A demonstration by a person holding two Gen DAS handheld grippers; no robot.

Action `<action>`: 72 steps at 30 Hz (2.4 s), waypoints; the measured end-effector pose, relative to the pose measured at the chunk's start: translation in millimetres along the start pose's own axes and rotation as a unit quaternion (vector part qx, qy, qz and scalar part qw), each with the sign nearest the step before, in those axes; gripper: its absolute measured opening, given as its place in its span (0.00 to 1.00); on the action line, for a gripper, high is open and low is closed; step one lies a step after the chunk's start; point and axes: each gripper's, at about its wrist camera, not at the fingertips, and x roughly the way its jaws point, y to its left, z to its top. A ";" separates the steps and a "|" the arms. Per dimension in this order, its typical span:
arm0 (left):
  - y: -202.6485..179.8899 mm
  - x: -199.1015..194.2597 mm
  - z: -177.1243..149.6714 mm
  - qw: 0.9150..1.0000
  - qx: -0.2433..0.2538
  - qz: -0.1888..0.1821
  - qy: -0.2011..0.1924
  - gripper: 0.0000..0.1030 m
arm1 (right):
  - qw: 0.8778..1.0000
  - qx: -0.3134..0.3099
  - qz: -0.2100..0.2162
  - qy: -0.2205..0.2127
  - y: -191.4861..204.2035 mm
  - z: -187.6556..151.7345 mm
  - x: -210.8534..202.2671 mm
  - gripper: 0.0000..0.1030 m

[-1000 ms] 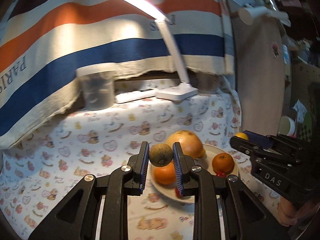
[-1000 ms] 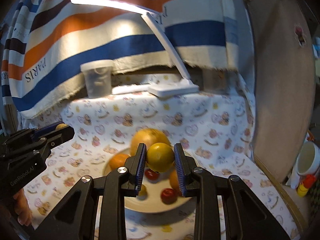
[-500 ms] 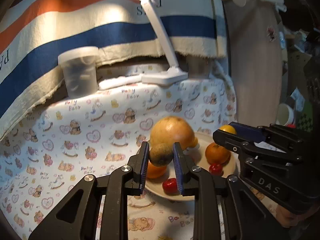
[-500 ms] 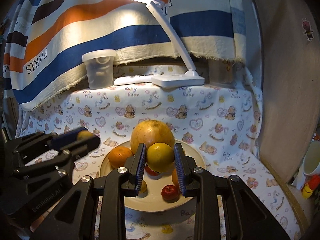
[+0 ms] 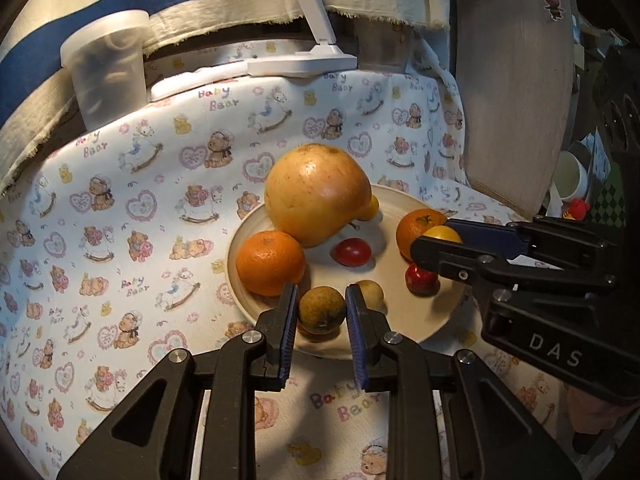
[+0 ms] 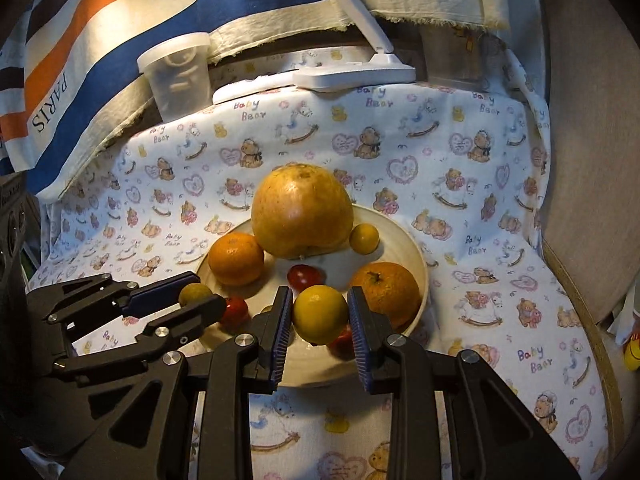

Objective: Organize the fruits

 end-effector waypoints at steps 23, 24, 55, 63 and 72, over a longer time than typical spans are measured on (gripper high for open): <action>18.5 -4.8 2.7 0.999 -0.031 0.040 -0.021 0.64 | 1.000 -0.003 -0.016 0.022 -1.1 -2.4 7.3 0.33; 19.9 -4.8 3.0 0.998 -0.034 0.041 -0.022 0.64 | 1.000 -0.003 -0.017 0.020 -1.1 -2.0 6.8 0.43; 46.7 -112.9 -22.0 0.963 -0.056 0.114 -0.237 0.99 | 0.979 -0.017 -0.035 -0.200 18.0 -5.6 -73.3 0.86; 56.5 -122.3 -36.9 0.955 -0.054 0.137 -0.258 0.99 | 0.970 -0.016 -0.047 -0.238 22.7 -11.5 -78.8 1.00; 58.9 -121.0 -42.5 0.954 -0.067 0.134 -0.258 0.99 | 0.974 -0.040 -0.049 -0.219 29.4 -15.9 -65.3 1.00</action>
